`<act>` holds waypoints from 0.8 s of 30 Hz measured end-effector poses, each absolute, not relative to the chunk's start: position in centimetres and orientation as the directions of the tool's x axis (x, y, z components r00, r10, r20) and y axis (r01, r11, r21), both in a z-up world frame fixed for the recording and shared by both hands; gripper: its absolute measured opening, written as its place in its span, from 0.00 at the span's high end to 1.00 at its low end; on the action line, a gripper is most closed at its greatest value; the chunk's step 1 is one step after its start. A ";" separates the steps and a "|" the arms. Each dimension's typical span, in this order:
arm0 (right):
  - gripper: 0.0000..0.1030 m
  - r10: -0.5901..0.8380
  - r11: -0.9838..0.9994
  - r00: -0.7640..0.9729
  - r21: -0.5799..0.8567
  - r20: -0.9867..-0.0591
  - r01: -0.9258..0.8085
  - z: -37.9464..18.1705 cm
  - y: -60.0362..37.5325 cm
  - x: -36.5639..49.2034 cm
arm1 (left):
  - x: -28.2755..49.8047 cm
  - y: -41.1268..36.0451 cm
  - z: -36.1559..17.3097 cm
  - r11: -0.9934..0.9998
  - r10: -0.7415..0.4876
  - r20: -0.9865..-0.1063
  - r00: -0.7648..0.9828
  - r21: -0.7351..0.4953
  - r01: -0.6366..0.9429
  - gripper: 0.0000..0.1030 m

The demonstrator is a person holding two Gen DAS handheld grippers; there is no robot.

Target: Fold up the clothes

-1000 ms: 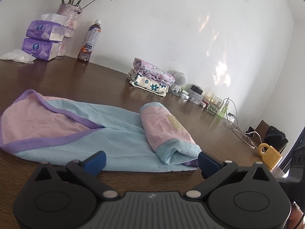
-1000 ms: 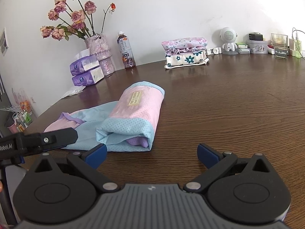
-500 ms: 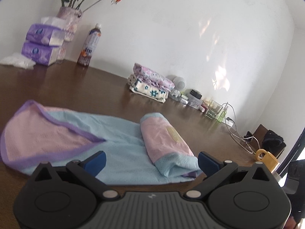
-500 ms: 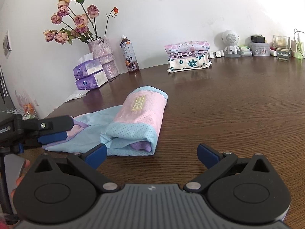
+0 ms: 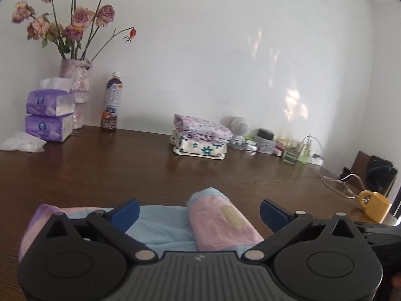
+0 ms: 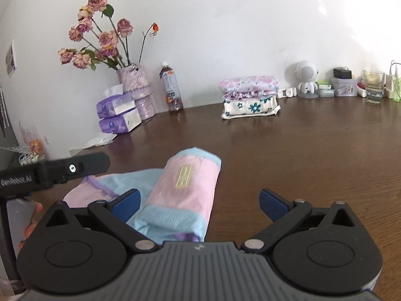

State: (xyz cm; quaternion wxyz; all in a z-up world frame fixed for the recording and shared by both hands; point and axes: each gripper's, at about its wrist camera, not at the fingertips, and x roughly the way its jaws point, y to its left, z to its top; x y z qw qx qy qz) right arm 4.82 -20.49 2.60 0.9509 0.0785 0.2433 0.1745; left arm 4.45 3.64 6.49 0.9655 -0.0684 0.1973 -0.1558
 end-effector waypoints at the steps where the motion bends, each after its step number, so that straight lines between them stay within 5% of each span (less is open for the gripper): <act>1: 0.00 0.366 0.928 0.824 0.232 -0.433 -0.291 2.7 -20.5 4.9 | 4.5 3.5 6.5 0.944 -0.323 -0.360 0.875 -0.183 0.273 0.00; 12: 0.00 0.289 0.954 0.835 0.069 -0.468 -0.292 2.6 -19.6 5.6 | 5.1 2.8 7.0 0.956 -0.291 -0.307 0.906 -0.056 0.288 0.00; 17: 0.00 0.354 0.934 0.797 0.141 -0.489 -0.328 2.4 -20.8 7.3 | 6.6 1.7 7.1 0.972 -0.199 -0.386 0.901 0.039 0.232 0.00; 24: 0.00 0.445 0.896 0.705 0.259 -0.553 -0.362 2.8 -22.5 12.5 | 10.6 0.4 7.0 0.966 -0.229 -0.489 0.842 -0.006 0.259 0.00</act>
